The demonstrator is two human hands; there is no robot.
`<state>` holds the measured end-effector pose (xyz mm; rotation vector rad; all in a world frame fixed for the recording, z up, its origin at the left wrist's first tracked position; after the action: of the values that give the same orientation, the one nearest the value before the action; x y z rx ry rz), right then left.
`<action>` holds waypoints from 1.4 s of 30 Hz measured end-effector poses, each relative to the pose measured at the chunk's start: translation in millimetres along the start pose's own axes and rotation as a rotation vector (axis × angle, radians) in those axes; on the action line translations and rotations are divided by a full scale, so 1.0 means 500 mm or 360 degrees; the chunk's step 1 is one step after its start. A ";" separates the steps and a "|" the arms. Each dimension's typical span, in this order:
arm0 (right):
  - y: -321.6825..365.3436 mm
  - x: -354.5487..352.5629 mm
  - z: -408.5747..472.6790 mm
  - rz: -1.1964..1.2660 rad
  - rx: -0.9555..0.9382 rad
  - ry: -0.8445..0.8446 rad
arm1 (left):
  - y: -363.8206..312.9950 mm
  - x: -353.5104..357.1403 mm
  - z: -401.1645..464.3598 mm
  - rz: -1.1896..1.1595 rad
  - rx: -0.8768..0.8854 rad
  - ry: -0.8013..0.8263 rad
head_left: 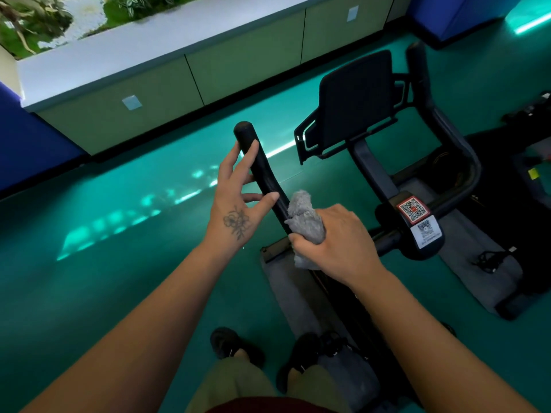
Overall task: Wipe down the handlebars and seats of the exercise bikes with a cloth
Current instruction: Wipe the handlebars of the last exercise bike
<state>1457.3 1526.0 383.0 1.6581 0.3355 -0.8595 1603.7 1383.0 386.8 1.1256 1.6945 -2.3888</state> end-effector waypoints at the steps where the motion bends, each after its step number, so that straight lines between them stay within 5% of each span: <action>1: -0.005 -0.003 -0.005 -0.0016 -0.0008 0.0005 | 0.001 0.005 -0.005 -0.0010 -0.0014 0.0012; 42: -0.073 -0.075 -0.071 -0.0799 -0.0781 0.0132 | -0.002 0.042 -0.050 -0.0125 -0.0256 -0.0027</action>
<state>1421.2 1577.9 384.4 1.1626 0.9689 -0.9770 1601.4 1412.1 372.0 1.0318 1.9190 -2.2478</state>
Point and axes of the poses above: each hand's wrist, its own z-axis towards the middle knuckle, its own x-axis out of the palm, y = z × x, the point moved 6 cm from there along z, towards the middle knuckle, and after that the axes turned 12 degrees about z, right-handed, at the moved point
